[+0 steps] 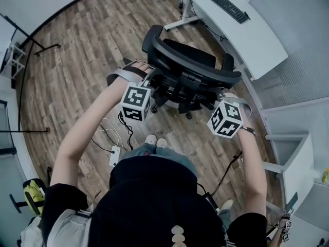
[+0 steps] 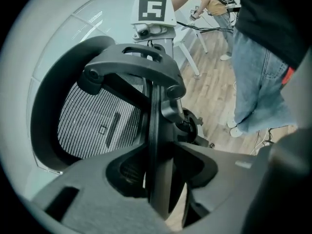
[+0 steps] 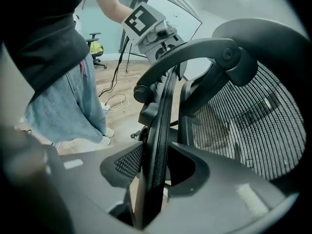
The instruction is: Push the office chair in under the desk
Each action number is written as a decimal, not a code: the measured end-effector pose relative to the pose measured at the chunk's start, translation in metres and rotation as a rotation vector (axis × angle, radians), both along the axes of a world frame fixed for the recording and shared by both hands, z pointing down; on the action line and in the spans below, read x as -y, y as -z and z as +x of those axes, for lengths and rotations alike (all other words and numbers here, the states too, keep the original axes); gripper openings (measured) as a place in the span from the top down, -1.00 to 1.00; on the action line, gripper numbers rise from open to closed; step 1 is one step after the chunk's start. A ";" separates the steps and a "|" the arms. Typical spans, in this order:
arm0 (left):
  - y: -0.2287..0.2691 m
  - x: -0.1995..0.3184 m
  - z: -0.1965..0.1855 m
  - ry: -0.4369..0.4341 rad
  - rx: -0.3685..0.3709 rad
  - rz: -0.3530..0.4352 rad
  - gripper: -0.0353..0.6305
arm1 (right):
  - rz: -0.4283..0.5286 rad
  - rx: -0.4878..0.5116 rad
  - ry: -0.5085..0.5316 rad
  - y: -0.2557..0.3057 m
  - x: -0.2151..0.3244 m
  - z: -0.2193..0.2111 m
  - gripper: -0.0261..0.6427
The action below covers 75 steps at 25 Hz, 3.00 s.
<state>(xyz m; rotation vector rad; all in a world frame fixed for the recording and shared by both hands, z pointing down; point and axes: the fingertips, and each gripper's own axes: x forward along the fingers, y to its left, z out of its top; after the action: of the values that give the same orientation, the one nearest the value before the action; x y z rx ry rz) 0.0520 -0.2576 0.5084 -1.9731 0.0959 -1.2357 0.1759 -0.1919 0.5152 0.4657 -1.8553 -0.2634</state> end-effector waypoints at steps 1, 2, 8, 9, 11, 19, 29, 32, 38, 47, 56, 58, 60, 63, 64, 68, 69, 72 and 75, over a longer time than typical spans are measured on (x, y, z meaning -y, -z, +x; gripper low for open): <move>-0.002 0.001 0.001 -0.004 0.010 0.004 0.38 | -0.007 0.001 0.003 -0.002 0.001 0.000 0.45; -0.003 0.001 0.001 -0.006 0.023 0.008 0.39 | -0.012 0.002 0.005 -0.004 0.001 -0.001 0.45; -0.006 0.004 0.002 0.008 0.071 -0.034 0.44 | -0.028 0.046 -0.004 -0.005 0.002 -0.004 0.56; -0.006 0.005 0.002 0.007 0.079 -0.038 0.45 | -0.028 0.051 -0.006 -0.005 0.002 -0.004 0.56; -0.006 0.007 0.003 0.009 0.094 -0.045 0.45 | -0.031 0.054 -0.007 -0.005 0.004 -0.004 0.58; -0.006 0.025 0.006 0.013 0.118 -0.069 0.47 | -0.025 0.055 -0.006 -0.004 0.021 -0.001 0.59; -0.011 0.085 0.017 0.024 0.105 -0.091 0.47 | 0.024 0.025 -0.045 -0.008 0.084 0.013 0.61; -0.010 0.113 0.024 0.002 0.091 -0.106 0.47 | 0.020 0.019 -0.081 -0.007 0.112 0.019 0.61; 0.000 0.199 0.020 -0.071 0.085 -0.120 0.47 | 0.022 0.013 -0.163 0.004 0.188 0.008 0.61; -0.018 0.300 0.019 -0.239 0.118 -0.101 0.47 | 0.024 0.009 -0.373 -0.014 0.267 -0.010 0.61; -0.011 0.402 0.057 -0.353 0.140 -0.103 0.47 | 0.034 0.005 -0.493 -0.007 0.359 0.016 0.60; -0.012 0.414 0.070 -0.373 0.139 -0.102 0.47 | 0.031 0.005 -0.515 -0.007 0.371 0.029 0.60; -0.012 0.430 0.086 -0.393 0.139 -0.102 0.47 | 0.029 0.004 -0.539 -0.008 0.385 0.043 0.61; -0.014 0.467 0.119 -0.414 0.156 -0.123 0.47 | 0.008 0.013 -0.568 -0.008 0.420 0.073 0.60; -0.013 0.484 0.131 -0.419 0.162 -0.129 0.47 | 0.001 0.016 -0.577 -0.007 0.435 0.084 0.61; -0.009 0.516 0.155 -0.440 0.174 -0.135 0.47 | -0.006 0.014 -0.619 -0.002 0.462 0.103 0.60; -0.010 0.516 0.155 -0.447 0.178 -0.135 0.47 | -0.003 0.012 -0.629 -0.002 0.462 0.103 0.60; -0.013 0.518 0.159 -0.460 0.183 -0.123 0.47 | 0.014 0.005 -0.655 -0.006 0.461 0.103 0.60; -0.016 0.520 0.163 -0.457 0.186 -0.113 0.46 | 0.022 0.001 -0.673 -0.008 0.462 0.105 0.60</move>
<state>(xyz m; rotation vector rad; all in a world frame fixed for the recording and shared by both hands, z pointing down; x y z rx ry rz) 0.2145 -0.7777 0.5239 -1.8255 -0.5014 -1.1269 0.2806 -0.6541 0.5233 1.0656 -1.5935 0.1732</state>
